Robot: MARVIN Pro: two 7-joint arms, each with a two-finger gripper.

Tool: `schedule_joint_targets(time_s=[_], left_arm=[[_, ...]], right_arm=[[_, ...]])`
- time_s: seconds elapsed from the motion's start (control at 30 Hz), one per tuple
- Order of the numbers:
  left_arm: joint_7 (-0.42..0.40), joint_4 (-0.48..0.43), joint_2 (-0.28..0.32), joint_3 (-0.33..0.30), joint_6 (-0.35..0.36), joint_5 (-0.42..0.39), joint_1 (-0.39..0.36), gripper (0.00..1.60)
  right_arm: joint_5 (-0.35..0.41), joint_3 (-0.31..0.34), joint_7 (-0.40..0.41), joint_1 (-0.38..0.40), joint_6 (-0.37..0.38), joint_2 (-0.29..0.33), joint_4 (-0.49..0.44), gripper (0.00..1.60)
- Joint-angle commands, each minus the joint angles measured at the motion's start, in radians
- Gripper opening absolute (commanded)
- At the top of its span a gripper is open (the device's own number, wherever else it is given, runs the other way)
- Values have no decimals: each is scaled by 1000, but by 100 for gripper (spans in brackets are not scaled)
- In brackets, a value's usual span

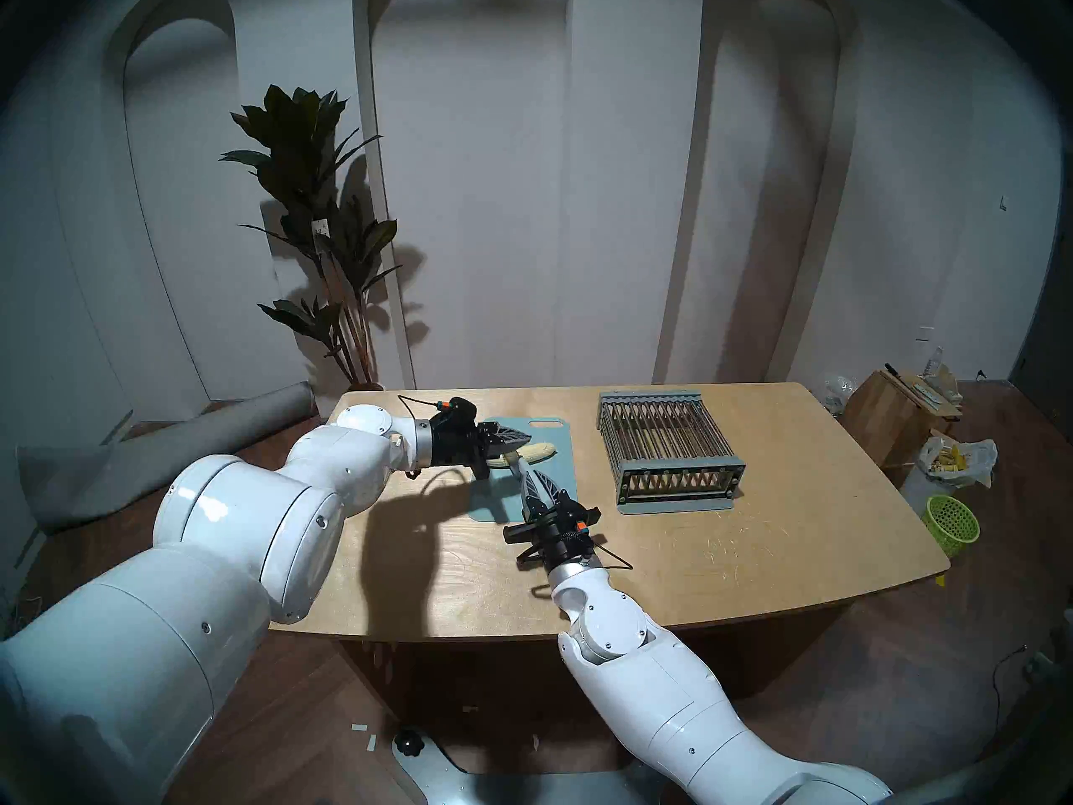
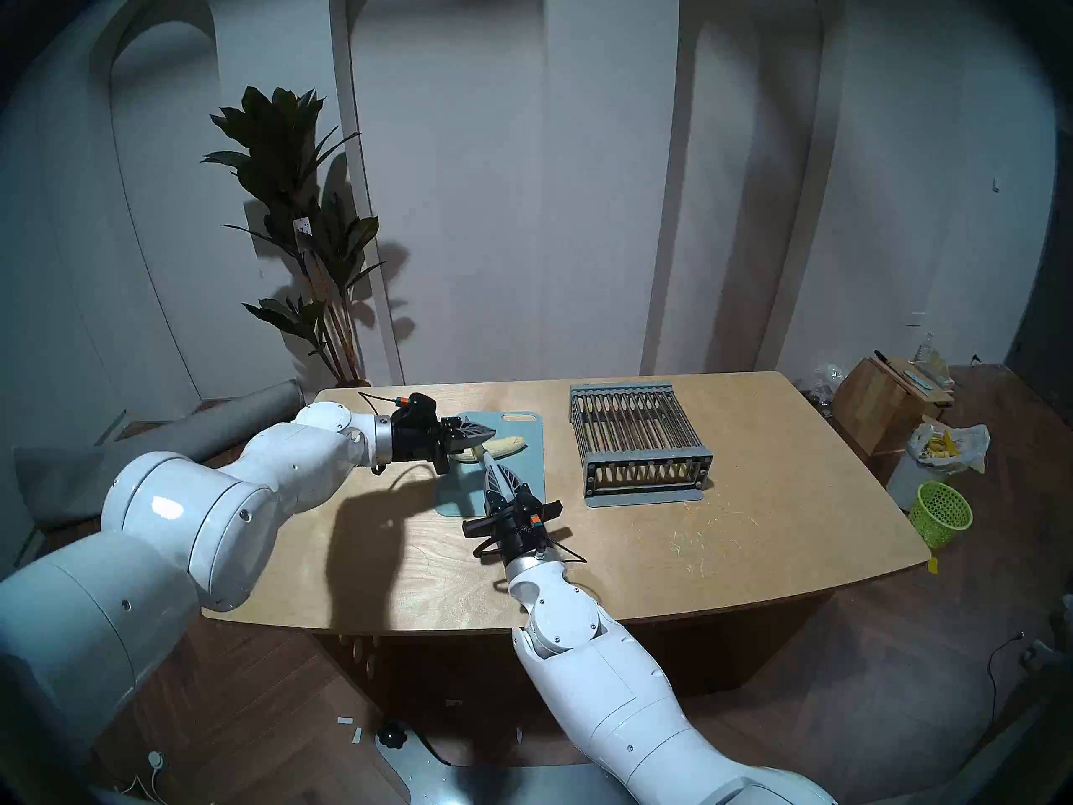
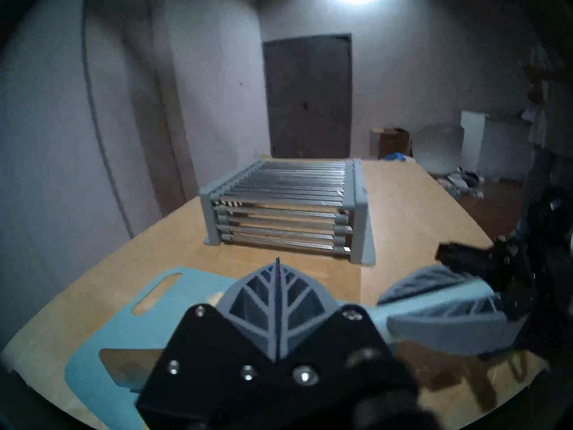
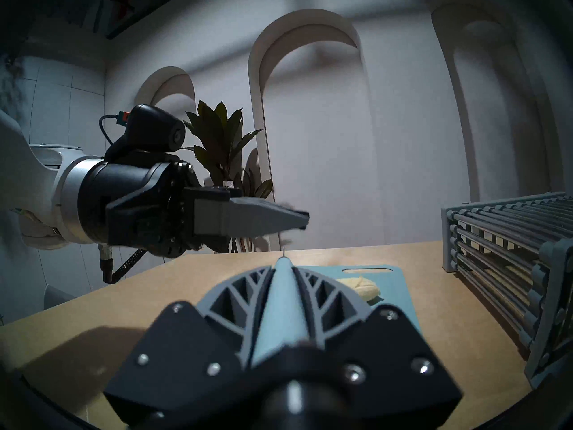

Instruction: Cut the banana into four pieces on the cutting board

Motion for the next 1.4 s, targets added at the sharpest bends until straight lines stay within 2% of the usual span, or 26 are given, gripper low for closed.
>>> schedule_joint_targets(time_s=[0.0, 0.23, 0.53, 0.83, 1.1, 1.37], left_arm=[[-15, -14, 4, -137, 72, -154, -60, 0], [-78, -22, 12, -202, 146, -230, -56, 0], [-122, -39, 4, -208, 169, -231, -41, 0], [-153, -79, -20, -128, 87, -153, -35, 0], [-163, -82, -54, -104, 46, -125, -37, 0], [-167, -72, -60, -83, 28, -98, -43, 0]], right_arm=[[-5, -5, 3, 14, -12, -10, -50, 0], [-17, 0, -5, -1, -11, 5, -108, 0], [-35, 14, -35, -67, 12, 48, -211, 0], [-35, 18, -48, -99, 23, 66, -241, 0], [-29, 14, -45, -98, 29, 68, -221, 0], [-16, 12, -33, -87, 29, 68, -201, 0]])
